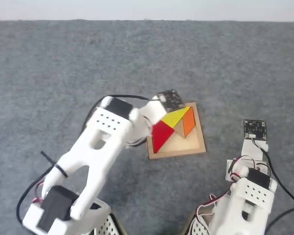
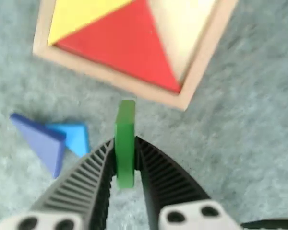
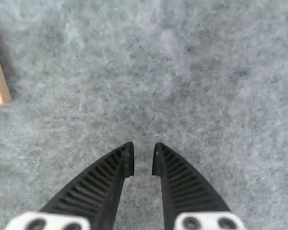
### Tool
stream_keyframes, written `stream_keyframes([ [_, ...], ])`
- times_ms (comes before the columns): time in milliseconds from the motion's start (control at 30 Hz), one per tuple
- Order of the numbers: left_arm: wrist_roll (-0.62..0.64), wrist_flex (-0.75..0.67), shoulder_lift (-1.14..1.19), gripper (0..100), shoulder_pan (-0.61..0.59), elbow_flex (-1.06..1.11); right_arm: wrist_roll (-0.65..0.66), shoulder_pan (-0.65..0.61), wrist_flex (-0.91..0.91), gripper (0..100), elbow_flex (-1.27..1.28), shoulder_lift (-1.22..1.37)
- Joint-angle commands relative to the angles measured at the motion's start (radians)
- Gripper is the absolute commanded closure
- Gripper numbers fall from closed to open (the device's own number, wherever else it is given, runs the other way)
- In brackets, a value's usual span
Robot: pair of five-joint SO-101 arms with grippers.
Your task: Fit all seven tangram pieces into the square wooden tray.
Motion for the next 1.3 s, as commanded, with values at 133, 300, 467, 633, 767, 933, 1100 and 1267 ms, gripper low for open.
stream_keyframes([
  [133, 0.195, 0.014, -0.049, 99, 0.186, -0.16, 0.006, 0.012, -0.018, 91.3, -0.008, -0.016],
  [300, 0.25, -0.035, 0.037, 99, 0.207, -0.202, 0.006, 0.015, -0.018, 91.3, -0.008, -0.016],
  [467, 0.272, -0.112, 0.212, 99, 0.241, -0.22, 0.006, 0.018, -0.018, 91.3, -0.011, -0.016],
  [633, 0.373, -0.161, 0.339, 99, 0.295, -0.291, -0.035, 0.104, -0.019, 91.3, -0.035, -0.016],
  [767, 0.39, -0.178, 0.381, 99, 0.301, -0.321, -0.043, 0.171, -0.018, 91.3, -0.057, -0.016],
  [933, 0.39, -0.196, 0.396, 98, 0.299, -0.321, -0.068, 0.236, -0.016, 91.1, -0.08, -0.016],
  [1100, 0.428, -0.213, 0.397, 90, 0.293, -0.321, -0.066, 0.237, -0.018, 91.1, -0.081, -0.016],
  [1267, 0.431, -0.221, 0.397, 89, 0.281, -0.32, -0.064, 0.236, -0.018, 91.1, -0.08, -0.016],
])
